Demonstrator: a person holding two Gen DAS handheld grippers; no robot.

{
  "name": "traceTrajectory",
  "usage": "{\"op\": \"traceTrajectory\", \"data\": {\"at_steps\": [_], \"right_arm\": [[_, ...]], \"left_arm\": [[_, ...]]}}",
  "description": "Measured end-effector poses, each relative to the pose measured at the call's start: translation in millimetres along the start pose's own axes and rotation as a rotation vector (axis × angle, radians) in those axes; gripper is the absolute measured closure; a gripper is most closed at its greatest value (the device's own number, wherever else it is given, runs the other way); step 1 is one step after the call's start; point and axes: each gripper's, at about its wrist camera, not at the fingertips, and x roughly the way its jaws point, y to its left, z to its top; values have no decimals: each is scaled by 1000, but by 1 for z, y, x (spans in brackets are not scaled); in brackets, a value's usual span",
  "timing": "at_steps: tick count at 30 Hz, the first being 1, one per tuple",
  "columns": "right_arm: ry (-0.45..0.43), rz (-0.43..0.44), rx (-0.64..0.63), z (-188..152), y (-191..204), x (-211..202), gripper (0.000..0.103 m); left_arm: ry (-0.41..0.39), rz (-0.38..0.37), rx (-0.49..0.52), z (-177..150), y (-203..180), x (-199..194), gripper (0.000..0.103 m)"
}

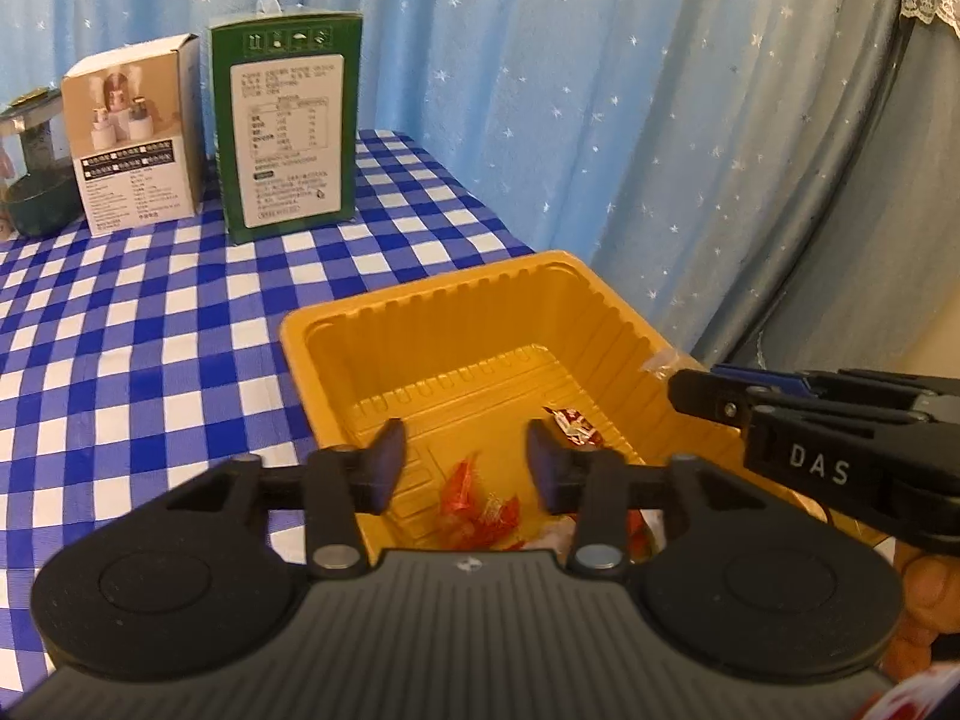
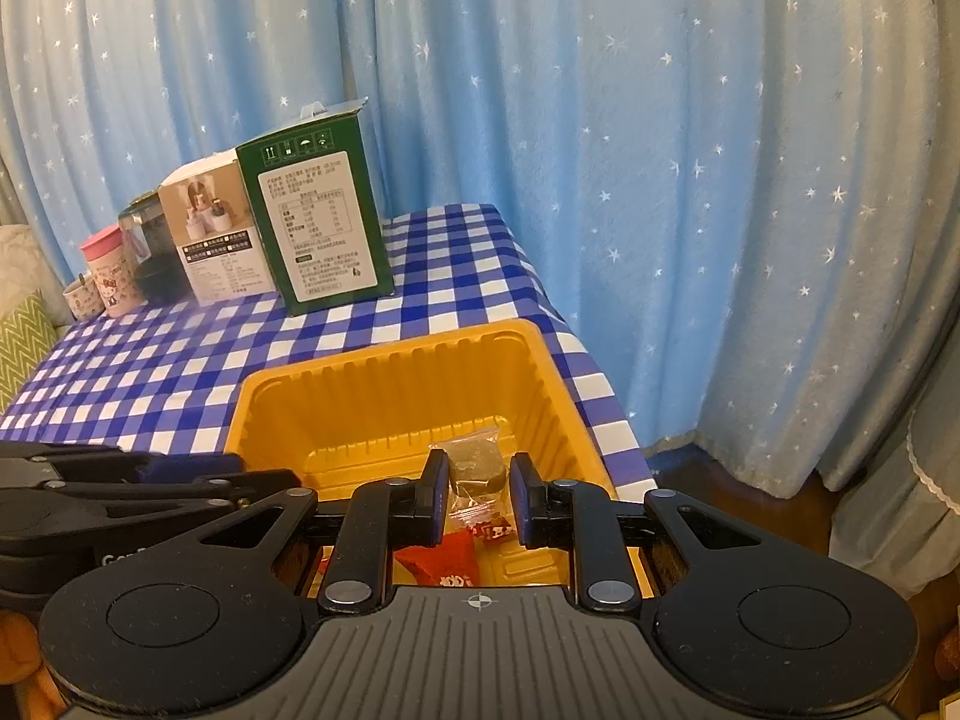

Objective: Organize snacks

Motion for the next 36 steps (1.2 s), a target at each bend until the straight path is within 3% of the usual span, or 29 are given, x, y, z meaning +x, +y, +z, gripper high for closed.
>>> {"op": "traceTrajectory", "data": {"at_steps": [8, 14, 18, 20, 22, 23, 31, 36], "right_arm": [[13, 10, 8, -2, -1, 2, 81], [6, 46, 11, 2, 9, 3, 81], [-18, 138, 39, 9, 13, 4, 81], [-6, 155, 67, 12, 11, 5, 73], [-21, 135, 80, 12, 9, 1, 52], [-27, 125, 85, 12, 8, -1, 49], [-4, 71, 117, -4, -3, -29, 43], [31, 44, 121, -22, 0, -54, 38]], "left_arm": [[-8, 66, -6, -20, 17, -22, 59], [-10, 74, -35, -29, 24, -34, 58], [-15, 80, -49, -30, 28, -40, 56], [-18, 86, -48, -31, 29, -44, 53], [-21, 92, -51, -32, 31, -47, 51], [-21, 95, -55, -34, 32, -50, 49], [-19, 101, -74, -46, 30, -70, 32], [-22, 109, -93, -56, 27, -91, 15]]}}
